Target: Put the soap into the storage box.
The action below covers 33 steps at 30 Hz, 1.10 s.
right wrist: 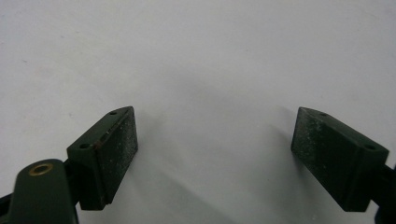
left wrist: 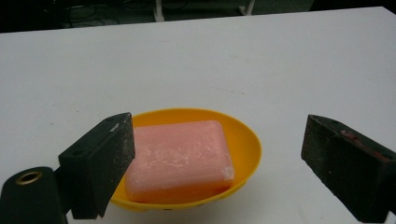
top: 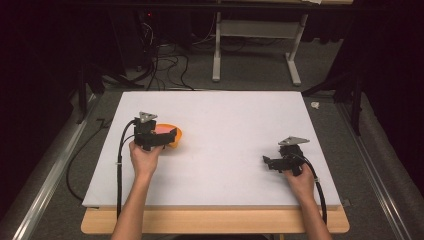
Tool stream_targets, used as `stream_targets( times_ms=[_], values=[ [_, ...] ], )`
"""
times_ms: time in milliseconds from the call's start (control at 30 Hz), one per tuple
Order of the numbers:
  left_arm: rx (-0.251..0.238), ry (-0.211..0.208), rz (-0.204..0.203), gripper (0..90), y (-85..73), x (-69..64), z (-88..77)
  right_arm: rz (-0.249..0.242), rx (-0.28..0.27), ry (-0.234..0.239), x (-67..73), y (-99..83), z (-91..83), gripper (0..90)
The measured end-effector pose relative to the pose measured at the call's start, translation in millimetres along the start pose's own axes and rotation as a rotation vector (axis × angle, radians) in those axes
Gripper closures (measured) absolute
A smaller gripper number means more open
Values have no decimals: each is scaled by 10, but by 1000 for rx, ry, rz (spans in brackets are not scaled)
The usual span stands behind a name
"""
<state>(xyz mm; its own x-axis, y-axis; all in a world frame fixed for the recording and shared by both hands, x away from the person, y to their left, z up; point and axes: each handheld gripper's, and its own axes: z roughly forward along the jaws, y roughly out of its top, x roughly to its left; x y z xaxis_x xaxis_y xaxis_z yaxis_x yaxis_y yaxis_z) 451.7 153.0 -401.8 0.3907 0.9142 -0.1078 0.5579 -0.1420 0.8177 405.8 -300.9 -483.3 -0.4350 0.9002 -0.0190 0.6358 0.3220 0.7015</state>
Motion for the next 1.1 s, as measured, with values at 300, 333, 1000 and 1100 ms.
stream_targets(
  times_ms=[300, 333, 1000, 1100],
  values=[
    [-34, -31, 28, 104, 9, -79, -155, 1, 1, 0, 1, 0, -1, 152],
    [-35, -37, 27, 104, 10, -85, -170, -1, 1, 0, -1, 1, 0, 152],
    [-55, -119, 71, 135, -37, -201, -398, 1, 1, 0, 0, 0, -1, 152],
    [-64, -137, 73, 138, -43, -230, -427, -2, 0, 0, -2, 0, 0, 152]
  ],
)
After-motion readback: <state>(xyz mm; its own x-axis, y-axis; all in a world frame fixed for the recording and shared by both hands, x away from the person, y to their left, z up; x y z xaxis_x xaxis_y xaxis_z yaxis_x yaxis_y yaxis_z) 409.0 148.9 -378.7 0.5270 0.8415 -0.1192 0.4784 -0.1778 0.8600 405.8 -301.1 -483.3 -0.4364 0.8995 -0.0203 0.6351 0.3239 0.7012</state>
